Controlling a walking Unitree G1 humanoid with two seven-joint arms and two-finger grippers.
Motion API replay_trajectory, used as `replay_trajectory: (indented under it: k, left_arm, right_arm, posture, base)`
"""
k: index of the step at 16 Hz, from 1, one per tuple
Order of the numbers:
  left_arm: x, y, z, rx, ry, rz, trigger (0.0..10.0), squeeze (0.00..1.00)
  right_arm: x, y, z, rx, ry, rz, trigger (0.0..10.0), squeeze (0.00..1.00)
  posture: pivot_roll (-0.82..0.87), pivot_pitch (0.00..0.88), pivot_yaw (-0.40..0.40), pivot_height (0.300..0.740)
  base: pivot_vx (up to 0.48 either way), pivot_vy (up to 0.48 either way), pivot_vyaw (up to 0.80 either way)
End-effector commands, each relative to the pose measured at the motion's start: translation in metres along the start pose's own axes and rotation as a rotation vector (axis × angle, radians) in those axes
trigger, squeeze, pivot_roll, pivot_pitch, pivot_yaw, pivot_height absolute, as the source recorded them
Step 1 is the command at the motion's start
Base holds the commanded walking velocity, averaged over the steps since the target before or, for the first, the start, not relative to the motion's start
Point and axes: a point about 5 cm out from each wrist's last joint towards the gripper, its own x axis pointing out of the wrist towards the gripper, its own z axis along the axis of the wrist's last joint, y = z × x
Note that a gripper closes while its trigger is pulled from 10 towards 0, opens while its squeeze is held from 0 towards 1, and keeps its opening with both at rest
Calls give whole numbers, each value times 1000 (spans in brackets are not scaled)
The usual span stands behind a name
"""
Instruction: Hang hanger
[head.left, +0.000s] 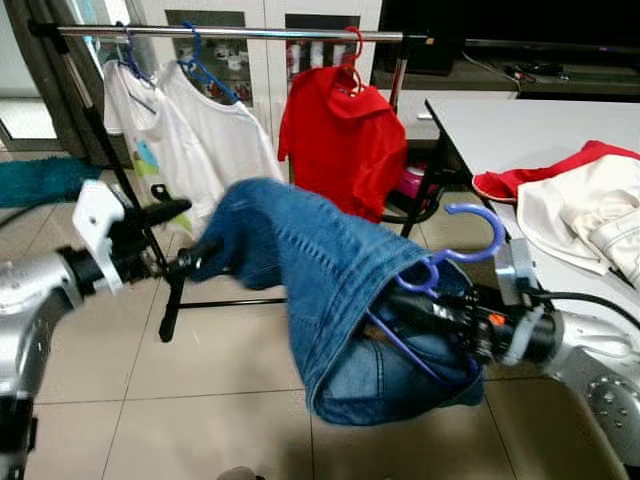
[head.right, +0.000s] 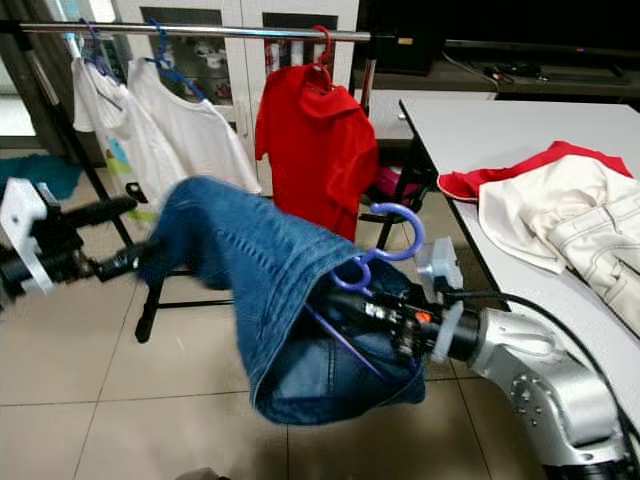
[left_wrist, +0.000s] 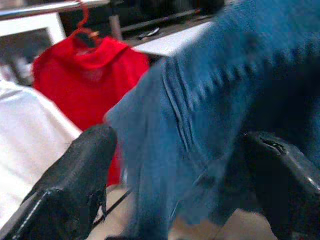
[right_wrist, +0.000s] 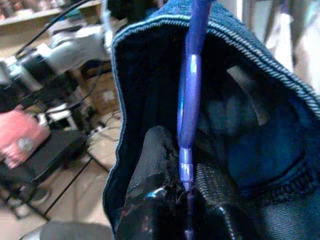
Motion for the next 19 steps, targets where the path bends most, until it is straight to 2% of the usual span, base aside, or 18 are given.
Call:
replay_trajectory:
  k: [1, 2, 4, 5, 7, 8, 9, 10, 13, 16, 19]
  left_arm:
    - [-5, 4, 17, 11, -39, -45, 10000, 0]
    - [-8, 4, 23, 33, -27, -93, 10000, 0]
    - [-18, 8, 22, 142, 35, -122, 10000, 0]
    - [-22, 14, 23, 133, 52, -124, 10000, 0]
    - [-23, 14, 21, 125, 80, -155, 10000, 0]
    - [-24, 12, 15, 100, 129, -204, 10000, 0]
    - [-26, 15, 4, 119, 196, -206, 10000, 0]
    - [-24, 21, 0, 137, 179, -164, 10000, 0]
    - [-20, 28, 5, 164, 129, -143, 10000, 0]
    - [-17, 30, 7, 172, 113, -174, 10000, 0]
    - [-8, 26, 2, 169, 140, -238, 10000, 0]
  right_arm:
    - [3, 4, 7, -33, 2, 54, 10000, 0]
    - [2, 4, 8, -36, 1, 60, 10000, 0]
    - [2, 3, 12, -55, -10, 62, 10000, 0]
    - [1, 5, 15, -57, -11, 83, 10000, 0]
    - [0, 7, 16, -57, -11, 97, 10000, 0]
    - [0, 7, 17, -55, -16, 113, 10000, 0]
    - [1, 8, 19, -51, -19, 130, 10000, 0]
    - [1, 11, 20, -44, -16, 162, 10000, 0]
    - [0, 15, 18, -37, 10, 186, 10000, 0]
    - [0, 17, 16, -35, 27, 191, 10000, 0]
    - [2, 19, 16, -38, 33, 208, 10000, 0]
  posture:
    - [-60, 23, 9, 740]
    - [-60, 24, 11, 740]
    - [-59, 23, 11, 740]
    - [-56, 23, 8, 740]
    - [-55, 23, 9, 740]
    - [-53, 23, 10, 740]
    - [-53, 23, 9, 740]
    - [-54, 24, 10, 740]
    - [-59, 27, 14, 740]
    - [-59, 29, 14, 740]
    - [-58, 32, 13, 740]
  base:
    - [0, 0, 0]
    - [0, 0, 0]
    - [0, 0, 0]
    - [0, 0, 0]
    - [0, 0, 0]
    - [0, 0, 0]
    - [0, 0, 0]
    - [0, 0, 0]
    - [0, 0, 0]
    - [0, 0, 0]
    - [0, 0, 0]
